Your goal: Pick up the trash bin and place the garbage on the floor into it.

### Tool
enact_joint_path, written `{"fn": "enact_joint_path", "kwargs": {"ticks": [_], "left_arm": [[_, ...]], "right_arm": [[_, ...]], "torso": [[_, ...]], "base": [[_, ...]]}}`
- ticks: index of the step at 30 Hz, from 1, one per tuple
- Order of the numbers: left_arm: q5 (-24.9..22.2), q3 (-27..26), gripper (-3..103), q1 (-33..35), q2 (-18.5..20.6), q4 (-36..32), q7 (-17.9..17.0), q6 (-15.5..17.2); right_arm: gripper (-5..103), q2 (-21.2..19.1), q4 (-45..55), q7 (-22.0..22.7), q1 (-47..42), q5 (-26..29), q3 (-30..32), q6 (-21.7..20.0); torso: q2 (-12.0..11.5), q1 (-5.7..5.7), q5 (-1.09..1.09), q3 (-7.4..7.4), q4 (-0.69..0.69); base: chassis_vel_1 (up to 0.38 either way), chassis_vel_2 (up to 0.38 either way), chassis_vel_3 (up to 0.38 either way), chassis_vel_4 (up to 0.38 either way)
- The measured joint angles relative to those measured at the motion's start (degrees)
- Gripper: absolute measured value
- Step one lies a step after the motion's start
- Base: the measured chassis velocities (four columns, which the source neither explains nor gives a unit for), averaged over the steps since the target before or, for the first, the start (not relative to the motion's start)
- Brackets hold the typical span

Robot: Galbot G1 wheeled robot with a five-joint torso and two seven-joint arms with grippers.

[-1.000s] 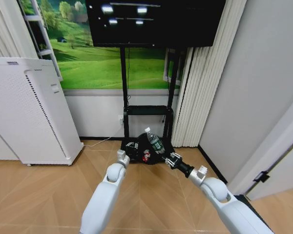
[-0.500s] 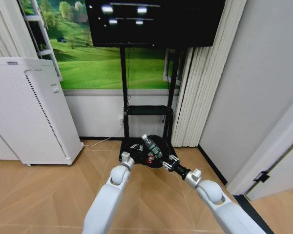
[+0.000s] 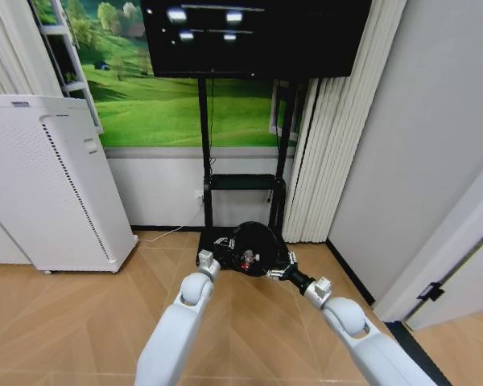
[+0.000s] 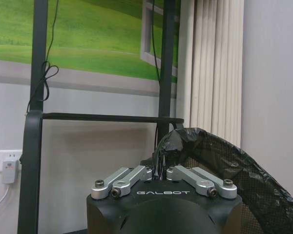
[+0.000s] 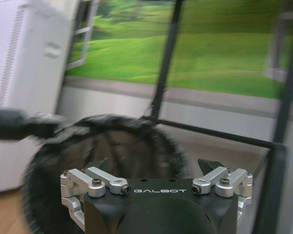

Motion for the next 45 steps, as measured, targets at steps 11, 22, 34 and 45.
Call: {"fn": "enact_joint_path", "kwargs": {"ticks": [11, 22, 34, 45], "left_arm": [[-2.11, -3.96, 7, 7.47, 3.63, -8.33, -1.95, 2.06], [-2.48, -13.28, 7, 15.75, 4.95, -16.53, -1.8, 2.22], [-1.58, -17.34, 7, 19.15, 4.59, -18.7, -0.57, 1.53], [-1.63, -17.48, 7, 18.3, 4.77, -18.56, -0.48, 1.51]], "right_arm": [[100, 4.25, -0.01, 20.34, 1.11, 2.46, 3.55, -9.24], [100, 14.07, -6.68, 36.12, 3.64, 0.75, 4.29, -17.08], [100, 15.82, -6.52, 35.62, 2.86, -3.8, 4.36, -16.96], [100, 15.48, -5.71, 35.68, 2.3, -3.67, 4.65, -17.28]], "torso": [[0.0, 0.0, 0.0, 0.0, 0.01], [0.0, 0.0, -0.01, 0.0, 0.03], [0.0, 0.0, 0.01, 0.0, 0.0], [0.0, 0.0, 0.0, 0.0, 0.01]], "base": [[0.0, 0.0, 0.0, 0.0], [0.0, 0.0, 0.0, 0.0], [0.0, 0.0, 0.0, 0.0], [0.117, 0.123, -0.126, -0.12]]}}
